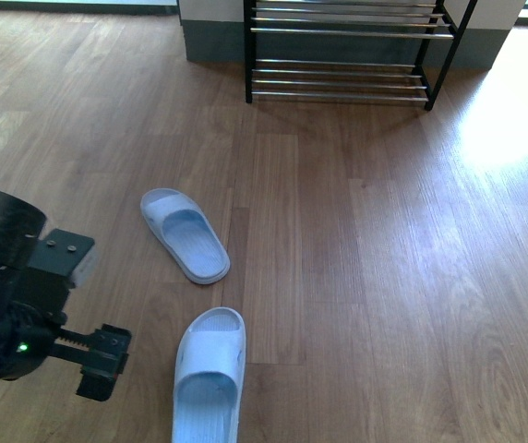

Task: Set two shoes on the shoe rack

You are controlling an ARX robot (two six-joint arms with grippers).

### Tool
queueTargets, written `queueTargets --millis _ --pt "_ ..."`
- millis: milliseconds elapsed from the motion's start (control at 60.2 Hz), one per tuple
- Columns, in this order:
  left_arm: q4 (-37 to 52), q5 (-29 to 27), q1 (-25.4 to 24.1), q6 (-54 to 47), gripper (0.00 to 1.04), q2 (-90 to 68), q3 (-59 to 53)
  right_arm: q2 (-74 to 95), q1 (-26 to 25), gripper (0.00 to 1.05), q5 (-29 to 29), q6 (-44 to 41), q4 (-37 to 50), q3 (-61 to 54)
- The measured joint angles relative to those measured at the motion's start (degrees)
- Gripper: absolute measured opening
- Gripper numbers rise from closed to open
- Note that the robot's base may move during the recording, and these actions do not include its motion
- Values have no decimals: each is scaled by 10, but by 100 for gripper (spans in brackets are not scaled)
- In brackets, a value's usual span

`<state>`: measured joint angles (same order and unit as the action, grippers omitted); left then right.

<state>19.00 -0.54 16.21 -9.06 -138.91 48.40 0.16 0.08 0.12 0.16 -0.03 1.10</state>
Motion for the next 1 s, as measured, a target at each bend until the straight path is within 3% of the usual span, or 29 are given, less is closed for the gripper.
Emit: queueTargets --millis 515,798,997 --pt "-52 3 49 -121 95 -172 173 0 0 96 0 0 0 0" --pt "15 -45 52 -170 95 -237 209 0 0 96 0 0 0 0" --pt "74 -75 55 -180 66 -263 217 0 0 96 0 0 0 0"
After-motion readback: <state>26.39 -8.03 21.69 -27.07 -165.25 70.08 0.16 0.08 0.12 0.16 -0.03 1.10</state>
